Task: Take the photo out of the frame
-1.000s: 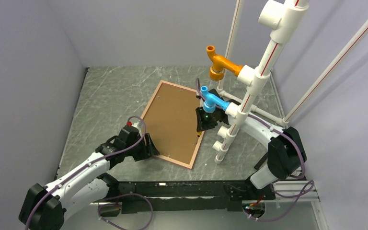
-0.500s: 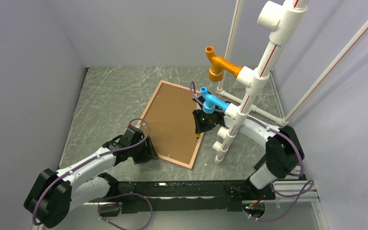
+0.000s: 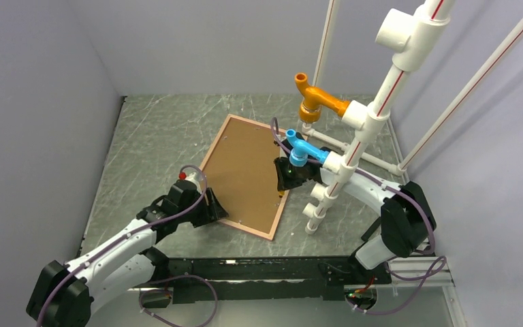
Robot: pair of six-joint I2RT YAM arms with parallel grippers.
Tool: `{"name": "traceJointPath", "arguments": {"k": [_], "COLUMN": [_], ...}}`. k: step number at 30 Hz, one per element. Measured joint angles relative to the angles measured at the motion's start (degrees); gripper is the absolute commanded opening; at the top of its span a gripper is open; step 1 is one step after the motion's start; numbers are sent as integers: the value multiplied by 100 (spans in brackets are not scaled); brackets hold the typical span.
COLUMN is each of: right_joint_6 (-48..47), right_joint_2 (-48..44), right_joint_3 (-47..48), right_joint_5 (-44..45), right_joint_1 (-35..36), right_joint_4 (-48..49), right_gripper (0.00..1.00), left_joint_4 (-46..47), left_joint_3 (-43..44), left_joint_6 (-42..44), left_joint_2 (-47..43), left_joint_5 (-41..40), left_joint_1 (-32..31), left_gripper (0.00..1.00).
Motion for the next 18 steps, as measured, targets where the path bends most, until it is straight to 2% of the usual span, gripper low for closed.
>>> {"name": "traceJointPath", "arguments": {"k": [10, 18], "right_joint_6": [4, 79], "right_joint_2": [-96, -120], "right_joint_3": [-175, -243], "right_joint_5": [-66, 212], "right_joint_1": [122, 153], "right_joint_4": [61, 216], "right_gripper": [0, 0], "left_joint_4": [264, 262], "left_joint_3": [162, 389], "left_joint_6": [9, 2], "left_joint_2": [817, 1189], "left_joint_5": [138, 140], "left_joint_1": [7, 4], "left_gripper": [63, 64]}}
